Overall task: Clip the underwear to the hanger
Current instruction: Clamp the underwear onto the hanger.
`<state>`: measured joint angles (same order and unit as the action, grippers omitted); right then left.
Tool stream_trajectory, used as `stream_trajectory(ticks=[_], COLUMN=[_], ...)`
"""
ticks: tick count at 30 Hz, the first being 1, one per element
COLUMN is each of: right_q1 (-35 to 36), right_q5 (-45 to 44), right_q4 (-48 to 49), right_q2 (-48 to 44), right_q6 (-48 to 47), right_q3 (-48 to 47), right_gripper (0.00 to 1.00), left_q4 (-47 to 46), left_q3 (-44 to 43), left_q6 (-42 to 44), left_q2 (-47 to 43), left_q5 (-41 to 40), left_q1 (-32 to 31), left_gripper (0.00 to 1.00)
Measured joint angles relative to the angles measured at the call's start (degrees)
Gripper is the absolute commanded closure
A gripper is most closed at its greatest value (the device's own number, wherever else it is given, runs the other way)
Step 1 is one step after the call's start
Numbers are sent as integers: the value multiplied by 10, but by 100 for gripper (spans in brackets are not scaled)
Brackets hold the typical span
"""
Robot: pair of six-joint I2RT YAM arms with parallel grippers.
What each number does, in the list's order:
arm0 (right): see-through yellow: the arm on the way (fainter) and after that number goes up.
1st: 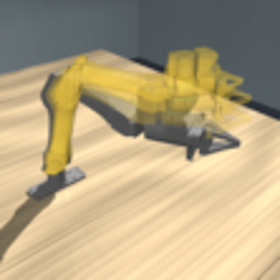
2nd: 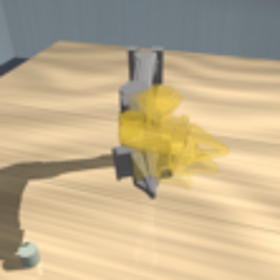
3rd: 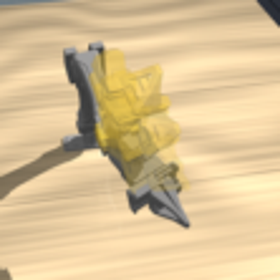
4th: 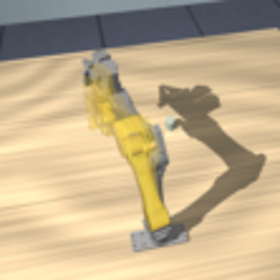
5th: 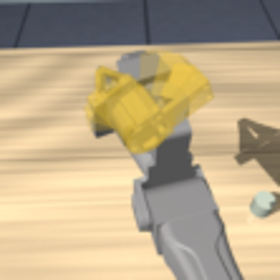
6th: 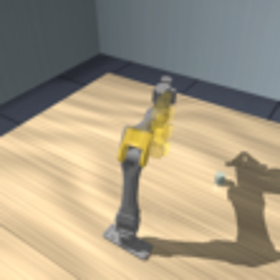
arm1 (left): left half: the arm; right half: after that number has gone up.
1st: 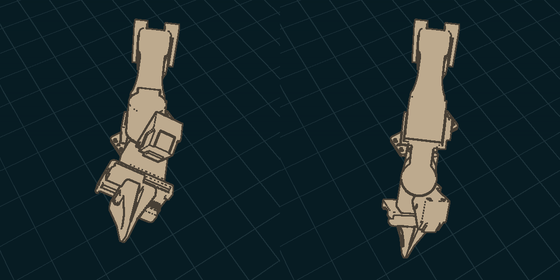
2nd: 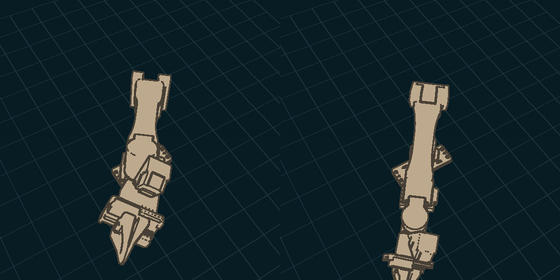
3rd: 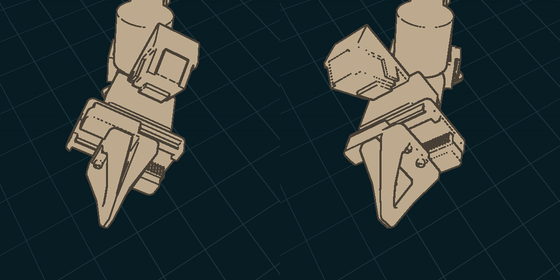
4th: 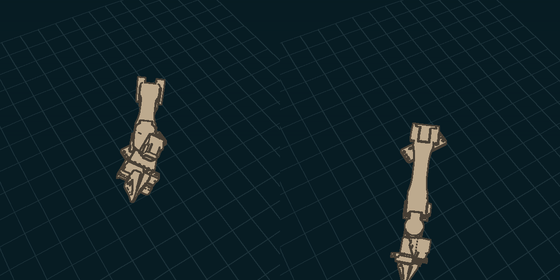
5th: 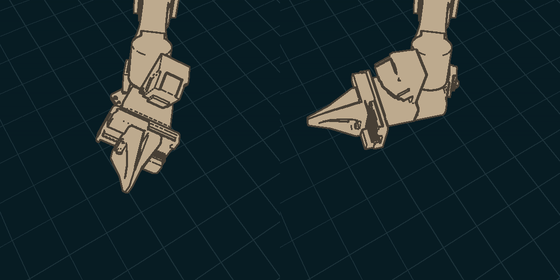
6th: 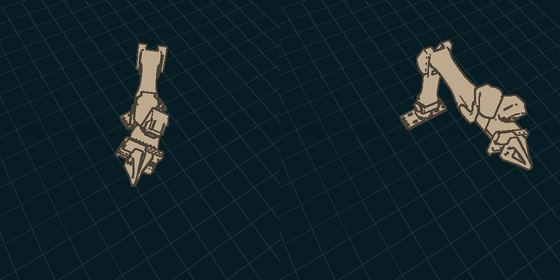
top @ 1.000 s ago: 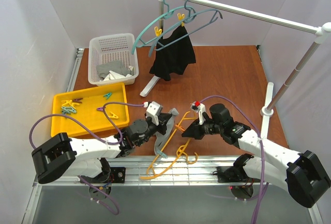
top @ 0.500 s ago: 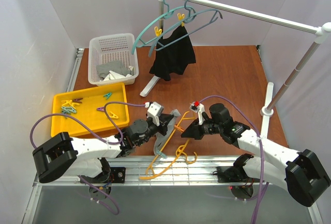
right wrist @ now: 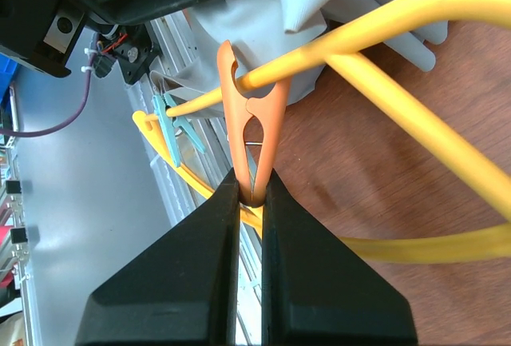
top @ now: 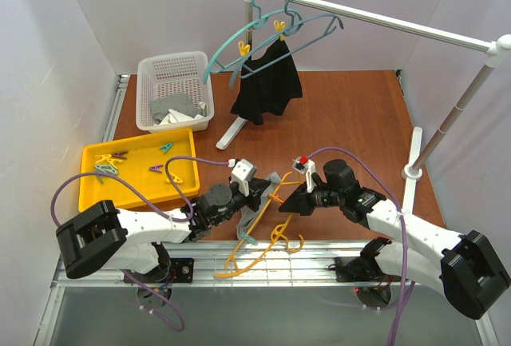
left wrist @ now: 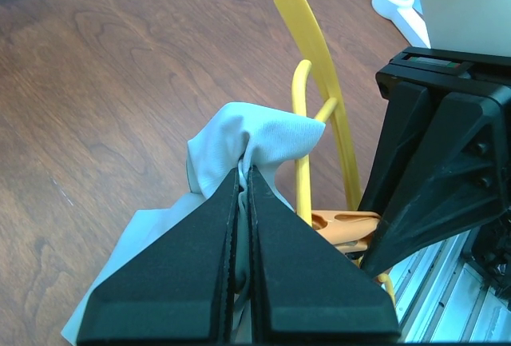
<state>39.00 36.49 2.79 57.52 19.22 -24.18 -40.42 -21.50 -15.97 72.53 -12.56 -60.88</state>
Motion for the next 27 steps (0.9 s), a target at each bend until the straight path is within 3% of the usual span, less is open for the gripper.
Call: stream_trajectory(ticks=[25, 27], right_q1=[0, 0], right_q5=[10, 10], right_q4=[4, 4], right_q2=[7, 7], right_q6=[-2, -2], right_q3=[0, 0], right_gripper=[99, 90], left_q4=[-16, -16], left_q3=[-11, -11], left_q6=[0, -1], left_q2=[0, 1], left_q5=[27, 28], left_q1=[-9, -10], left_gripper=[98, 98])
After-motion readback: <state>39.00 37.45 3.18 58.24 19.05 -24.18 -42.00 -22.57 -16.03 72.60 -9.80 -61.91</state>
